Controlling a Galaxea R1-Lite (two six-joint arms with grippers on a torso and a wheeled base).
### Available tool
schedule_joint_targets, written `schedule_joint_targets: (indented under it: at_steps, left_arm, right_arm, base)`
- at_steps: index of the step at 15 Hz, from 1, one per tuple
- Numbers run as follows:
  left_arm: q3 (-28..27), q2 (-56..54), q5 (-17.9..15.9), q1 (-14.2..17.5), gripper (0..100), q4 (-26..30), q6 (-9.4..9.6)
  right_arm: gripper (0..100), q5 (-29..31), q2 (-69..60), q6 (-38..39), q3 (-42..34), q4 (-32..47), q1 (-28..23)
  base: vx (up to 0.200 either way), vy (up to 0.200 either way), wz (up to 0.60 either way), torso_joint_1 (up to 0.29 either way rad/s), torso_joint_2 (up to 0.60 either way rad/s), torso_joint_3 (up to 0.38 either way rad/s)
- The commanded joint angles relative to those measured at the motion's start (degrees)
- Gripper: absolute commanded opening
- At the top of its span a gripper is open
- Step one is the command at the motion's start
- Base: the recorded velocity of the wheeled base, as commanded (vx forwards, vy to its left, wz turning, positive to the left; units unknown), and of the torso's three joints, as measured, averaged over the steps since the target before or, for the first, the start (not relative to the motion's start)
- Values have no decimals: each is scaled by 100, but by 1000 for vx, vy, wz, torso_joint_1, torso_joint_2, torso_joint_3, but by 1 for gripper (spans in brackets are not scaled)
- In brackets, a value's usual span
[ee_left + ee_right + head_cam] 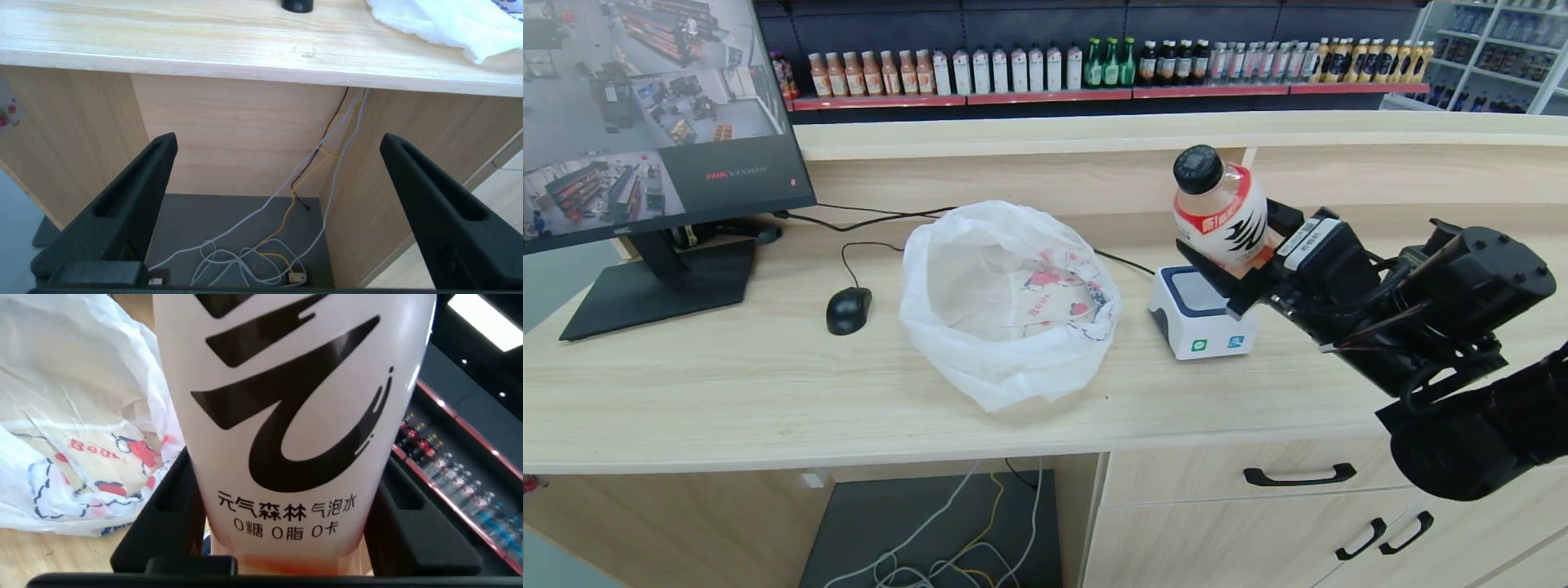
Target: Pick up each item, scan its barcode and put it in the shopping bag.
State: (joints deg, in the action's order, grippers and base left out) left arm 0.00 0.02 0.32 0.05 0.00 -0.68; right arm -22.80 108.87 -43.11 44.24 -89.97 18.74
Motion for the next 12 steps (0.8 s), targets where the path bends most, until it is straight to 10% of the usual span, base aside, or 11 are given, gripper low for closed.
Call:
schedule_joint_targets:
  at_steps: [1,12]
  left_arm:
    - [0,-2,3,4,100,0,-2]
    - [0,-2,3,4,100,0,-2]
  right_arm:
    - [0,-102,283,74,146,-3,-28]
    - [0,-1350,758,-339,595,-3,-819]
  base:
    - [0,0,0,0,0,0]
    - [0,0,0,0,0,0]
